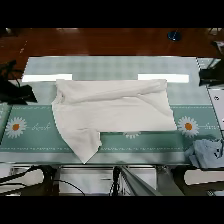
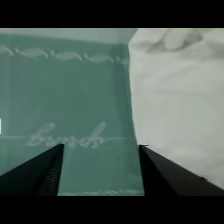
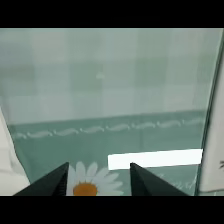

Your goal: Fold the shirts.

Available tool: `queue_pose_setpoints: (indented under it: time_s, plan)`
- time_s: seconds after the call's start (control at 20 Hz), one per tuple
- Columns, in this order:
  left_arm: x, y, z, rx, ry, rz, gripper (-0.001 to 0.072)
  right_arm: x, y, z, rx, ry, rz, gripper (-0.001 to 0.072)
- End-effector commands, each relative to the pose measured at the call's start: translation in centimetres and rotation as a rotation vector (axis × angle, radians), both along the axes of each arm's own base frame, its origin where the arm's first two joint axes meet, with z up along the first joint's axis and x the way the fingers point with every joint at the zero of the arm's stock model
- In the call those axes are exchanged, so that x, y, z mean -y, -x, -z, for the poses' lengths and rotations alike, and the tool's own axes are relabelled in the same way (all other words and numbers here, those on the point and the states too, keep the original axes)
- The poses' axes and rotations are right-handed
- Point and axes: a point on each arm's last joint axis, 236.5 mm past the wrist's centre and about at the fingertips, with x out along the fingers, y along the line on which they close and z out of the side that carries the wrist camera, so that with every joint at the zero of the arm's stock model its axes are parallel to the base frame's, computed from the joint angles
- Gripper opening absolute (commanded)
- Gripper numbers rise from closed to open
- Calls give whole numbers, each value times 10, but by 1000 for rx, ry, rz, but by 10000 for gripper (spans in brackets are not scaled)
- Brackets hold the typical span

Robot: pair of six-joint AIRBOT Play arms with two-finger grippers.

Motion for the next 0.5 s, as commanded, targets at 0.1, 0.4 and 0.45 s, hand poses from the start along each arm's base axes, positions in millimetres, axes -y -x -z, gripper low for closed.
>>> queue_pose_setpoints:
  time_s: [0.1,0.4,0.45]
  plan:
    - [74,89,31,-7,455,-124,605,-24,64,21,6,-364,131,486]
    - [87,140,68,-52,496,-227,605,-35,60,31,80,-450,155,486]
    - [86,139,70,-48,489,-228,605,-36,59,30,85,-456,154,486]
